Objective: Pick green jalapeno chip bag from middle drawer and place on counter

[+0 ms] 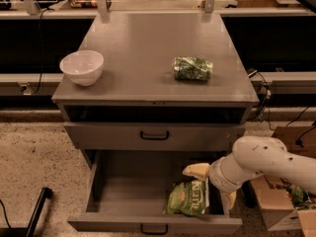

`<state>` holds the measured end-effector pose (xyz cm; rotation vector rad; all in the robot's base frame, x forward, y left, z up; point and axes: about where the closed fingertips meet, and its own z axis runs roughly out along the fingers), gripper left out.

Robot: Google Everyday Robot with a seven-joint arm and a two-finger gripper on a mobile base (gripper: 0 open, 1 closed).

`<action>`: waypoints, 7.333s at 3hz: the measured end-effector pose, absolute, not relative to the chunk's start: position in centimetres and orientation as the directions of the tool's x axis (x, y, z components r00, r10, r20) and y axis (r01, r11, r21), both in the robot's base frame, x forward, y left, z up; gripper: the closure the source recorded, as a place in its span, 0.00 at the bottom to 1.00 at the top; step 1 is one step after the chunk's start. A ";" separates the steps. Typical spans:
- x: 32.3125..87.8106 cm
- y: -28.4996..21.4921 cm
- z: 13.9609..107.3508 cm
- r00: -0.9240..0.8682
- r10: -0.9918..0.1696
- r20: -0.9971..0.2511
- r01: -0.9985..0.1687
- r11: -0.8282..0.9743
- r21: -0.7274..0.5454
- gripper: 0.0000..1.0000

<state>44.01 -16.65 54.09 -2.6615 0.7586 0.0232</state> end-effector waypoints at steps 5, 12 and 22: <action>46.2 -13.8 43.9 0.881 -0.449 -0.152 -0.471 -0.792 -0.389 0.60; 41.8 -11.8 80.2 0.987 -0.129 0.093 -0.030 -0.725 -0.688 1.00; 69.3 5.3 95.9 0.979 -0.203 0.030 -0.020 -0.239 -0.971 1.00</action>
Offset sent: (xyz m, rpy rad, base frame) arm 0.0335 0.0170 -0.0876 0.0120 -0.0340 0.0225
